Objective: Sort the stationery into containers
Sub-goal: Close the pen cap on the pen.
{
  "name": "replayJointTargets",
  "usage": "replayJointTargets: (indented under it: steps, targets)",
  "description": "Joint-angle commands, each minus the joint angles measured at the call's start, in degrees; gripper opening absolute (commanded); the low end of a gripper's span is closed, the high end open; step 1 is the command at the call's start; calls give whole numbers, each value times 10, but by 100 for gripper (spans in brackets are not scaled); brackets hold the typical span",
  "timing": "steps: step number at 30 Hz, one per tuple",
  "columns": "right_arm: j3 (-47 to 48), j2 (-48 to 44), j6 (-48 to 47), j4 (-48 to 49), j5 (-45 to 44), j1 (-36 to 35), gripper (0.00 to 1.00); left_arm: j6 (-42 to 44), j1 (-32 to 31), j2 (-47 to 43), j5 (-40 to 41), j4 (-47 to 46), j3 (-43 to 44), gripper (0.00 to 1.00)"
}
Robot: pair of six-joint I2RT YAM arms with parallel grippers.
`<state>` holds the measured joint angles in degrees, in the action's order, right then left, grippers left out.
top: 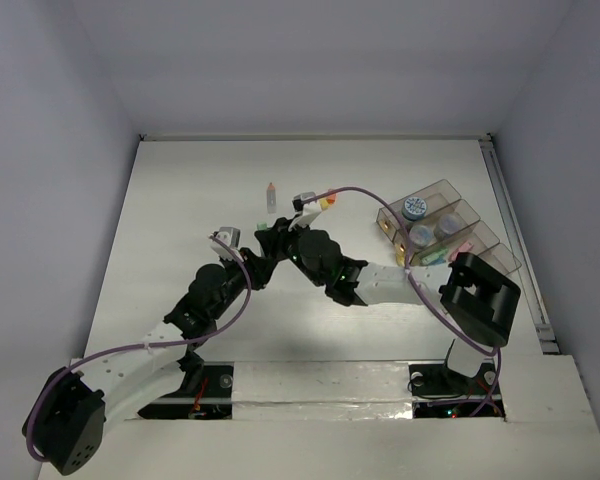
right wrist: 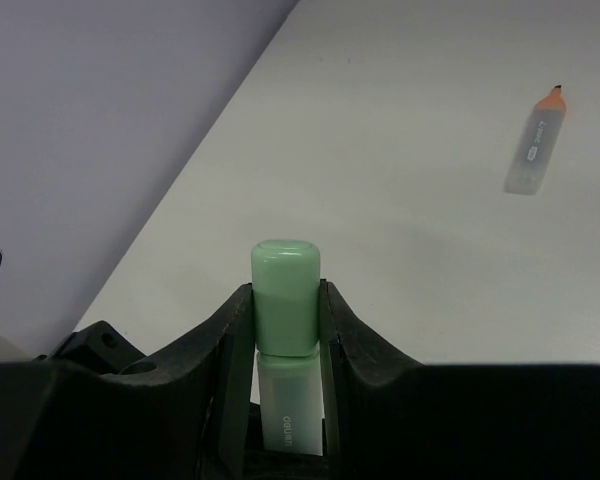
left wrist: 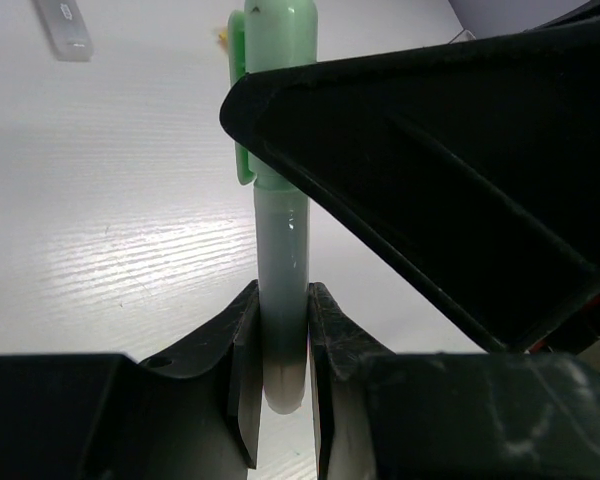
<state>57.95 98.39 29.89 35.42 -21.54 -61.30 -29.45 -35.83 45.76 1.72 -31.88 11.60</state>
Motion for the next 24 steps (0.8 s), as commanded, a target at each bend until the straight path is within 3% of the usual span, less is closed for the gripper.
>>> replayJointTargets:
  steps: [1, 13, 24]
  targets:
    - [-20, -11, -32, -18, -5, -30, 0, -19, 6, -13, 26, -47, 43, 0]
    - [-48, -36, -53, -11, 12, -35, 0, -60, 6, -66, 26, 20, 83, 0]
    - [-46, -48, 39, -76, 53, -35, 0, -44, 6, -59, 103, -49, 70, 0]
